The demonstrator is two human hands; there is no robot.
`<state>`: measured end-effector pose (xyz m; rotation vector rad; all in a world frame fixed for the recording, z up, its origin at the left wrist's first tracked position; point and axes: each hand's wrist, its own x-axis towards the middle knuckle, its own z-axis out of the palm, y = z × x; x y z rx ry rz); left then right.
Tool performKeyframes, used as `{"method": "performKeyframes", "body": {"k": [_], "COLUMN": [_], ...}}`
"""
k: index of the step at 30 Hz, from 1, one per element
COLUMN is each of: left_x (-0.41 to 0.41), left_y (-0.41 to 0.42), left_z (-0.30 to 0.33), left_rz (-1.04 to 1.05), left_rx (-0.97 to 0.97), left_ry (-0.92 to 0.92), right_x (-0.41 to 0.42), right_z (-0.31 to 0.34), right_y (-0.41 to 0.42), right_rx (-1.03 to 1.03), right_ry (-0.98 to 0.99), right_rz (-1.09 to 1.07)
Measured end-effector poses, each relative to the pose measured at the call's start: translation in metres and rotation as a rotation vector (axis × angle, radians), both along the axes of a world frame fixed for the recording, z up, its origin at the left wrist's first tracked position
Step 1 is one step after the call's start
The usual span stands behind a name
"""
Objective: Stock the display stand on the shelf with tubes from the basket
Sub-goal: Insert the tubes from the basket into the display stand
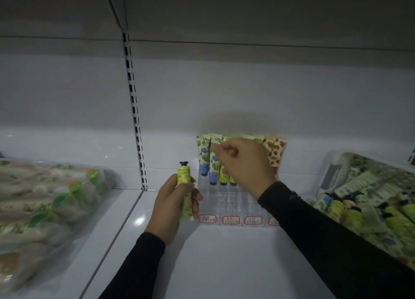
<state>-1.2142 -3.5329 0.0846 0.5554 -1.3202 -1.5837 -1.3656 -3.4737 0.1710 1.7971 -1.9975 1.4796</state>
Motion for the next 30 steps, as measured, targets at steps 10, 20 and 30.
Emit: {"method": "performKeyframes", "body": {"k": [10,20,30], "left_x": [0.002,0.000,-0.003], "left_y": [0.009,-0.003,0.009], "left_z": [0.003,0.003,0.003], "left_rz": [-0.299,-0.124,-0.107], "left_rx": [-0.156,0.091,-0.174], "left_ry": [-0.191,0.114,-0.133], "right_x": [-0.005,-0.013,-0.007], "right_z": [-0.041,-0.063,-0.030], "right_y": [0.020,0.034,0.023], "right_rx": [0.250,0.400,0.193], "right_ry": [-0.345,-0.516,-0.250], "right_rz": [0.343,0.342,0.267]}}
